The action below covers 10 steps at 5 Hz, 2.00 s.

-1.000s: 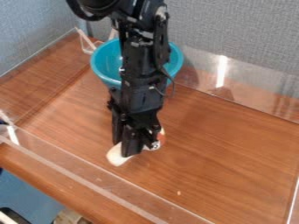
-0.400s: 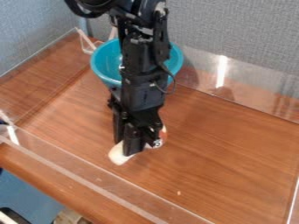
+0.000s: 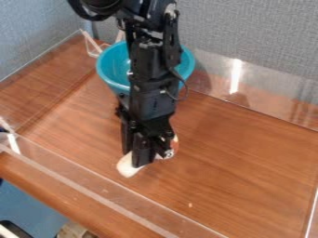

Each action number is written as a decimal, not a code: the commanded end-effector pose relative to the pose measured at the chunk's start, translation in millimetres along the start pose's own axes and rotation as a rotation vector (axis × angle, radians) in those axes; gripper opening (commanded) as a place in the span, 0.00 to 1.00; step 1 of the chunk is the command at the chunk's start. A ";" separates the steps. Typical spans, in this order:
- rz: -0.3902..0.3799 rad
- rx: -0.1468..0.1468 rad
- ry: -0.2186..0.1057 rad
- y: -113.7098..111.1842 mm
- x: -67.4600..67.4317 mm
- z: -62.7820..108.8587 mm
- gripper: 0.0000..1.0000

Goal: Put the mushroom in the blue bowl

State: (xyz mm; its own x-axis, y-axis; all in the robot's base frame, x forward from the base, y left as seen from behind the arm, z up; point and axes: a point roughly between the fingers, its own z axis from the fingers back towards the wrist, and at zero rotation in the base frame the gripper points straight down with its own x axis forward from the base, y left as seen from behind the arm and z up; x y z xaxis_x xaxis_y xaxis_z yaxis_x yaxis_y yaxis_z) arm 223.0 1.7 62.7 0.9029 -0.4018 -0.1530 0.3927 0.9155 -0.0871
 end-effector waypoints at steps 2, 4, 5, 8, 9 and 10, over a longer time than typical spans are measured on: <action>0.028 0.023 -0.076 0.0 3.7 39.4 0.00; 0.056 0.039 -0.094 8.3 11.0 57.3 0.00; 0.074 0.042 -0.098 16.9 17.9 60.7 0.00; 0.130 0.079 -0.130 58.2 37.7 89.7 0.00; 0.153 0.084 -0.136 75.3 45.1 95.1 0.00; 0.165 0.088 -0.136 86.5 52.1 93.7 0.00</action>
State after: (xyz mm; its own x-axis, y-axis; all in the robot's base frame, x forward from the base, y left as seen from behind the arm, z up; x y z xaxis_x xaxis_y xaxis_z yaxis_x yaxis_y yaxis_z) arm 314.6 55.2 120.7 0.9617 -0.2613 -0.0832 0.2611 0.9652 -0.0131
